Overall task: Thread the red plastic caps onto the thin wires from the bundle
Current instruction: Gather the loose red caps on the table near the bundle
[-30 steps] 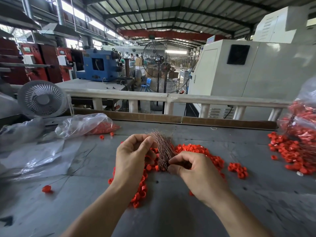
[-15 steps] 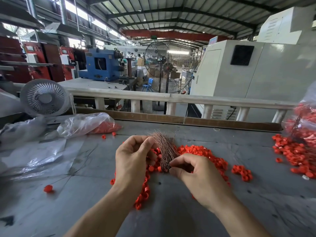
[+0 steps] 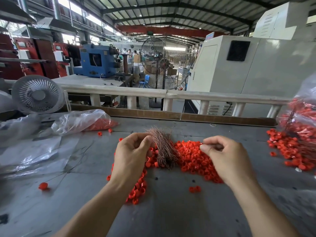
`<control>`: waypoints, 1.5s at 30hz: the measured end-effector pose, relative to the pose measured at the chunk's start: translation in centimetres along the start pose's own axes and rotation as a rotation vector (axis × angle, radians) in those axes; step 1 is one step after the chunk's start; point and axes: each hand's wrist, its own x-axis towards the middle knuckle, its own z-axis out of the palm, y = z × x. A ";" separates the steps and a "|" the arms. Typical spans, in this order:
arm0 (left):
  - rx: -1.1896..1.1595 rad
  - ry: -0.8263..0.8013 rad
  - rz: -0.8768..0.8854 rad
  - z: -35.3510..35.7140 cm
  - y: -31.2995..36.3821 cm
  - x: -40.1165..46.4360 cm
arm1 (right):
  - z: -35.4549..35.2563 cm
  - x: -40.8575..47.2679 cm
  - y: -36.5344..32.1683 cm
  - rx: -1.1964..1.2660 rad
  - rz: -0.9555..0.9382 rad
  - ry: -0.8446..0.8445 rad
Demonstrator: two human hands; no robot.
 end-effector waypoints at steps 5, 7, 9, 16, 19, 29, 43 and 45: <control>0.111 0.033 -0.004 -0.1 -0.3 0.1 | -3.5 2.5 3.5 -0.213 0.205 0.140; 0.157 0.040 0.006 0.0 -0.4 0.2 | -4.4 2.9 4.8 -0.253 0.279 0.150; 0.188 0.044 0.009 0.0 -0.5 0.2 | -4.9 3.2 5.7 -0.262 0.336 0.146; 0.296 0.026 0.023 0.1 -0.6 0.2 | -5.4 3.5 6.9 -0.345 0.401 0.103; 0.412 0.018 0.056 0.2 -0.6 0.1 | -5.0 3.5 7.2 -0.364 0.435 0.097; 0.742 -0.038 0.190 0.1 -1.1 -0.3 | -3.9 2.8 5.1 -0.364 0.269 0.088; 1.085 -0.196 0.363 1.2 -1.6 0.4 | 4.8 -2.0 -1.2 -0.375 -0.366 -0.200; 1.098 -0.188 0.375 1.2 -1.5 0.6 | 5.2 -2.2 -1.4 -0.411 -0.391 -0.197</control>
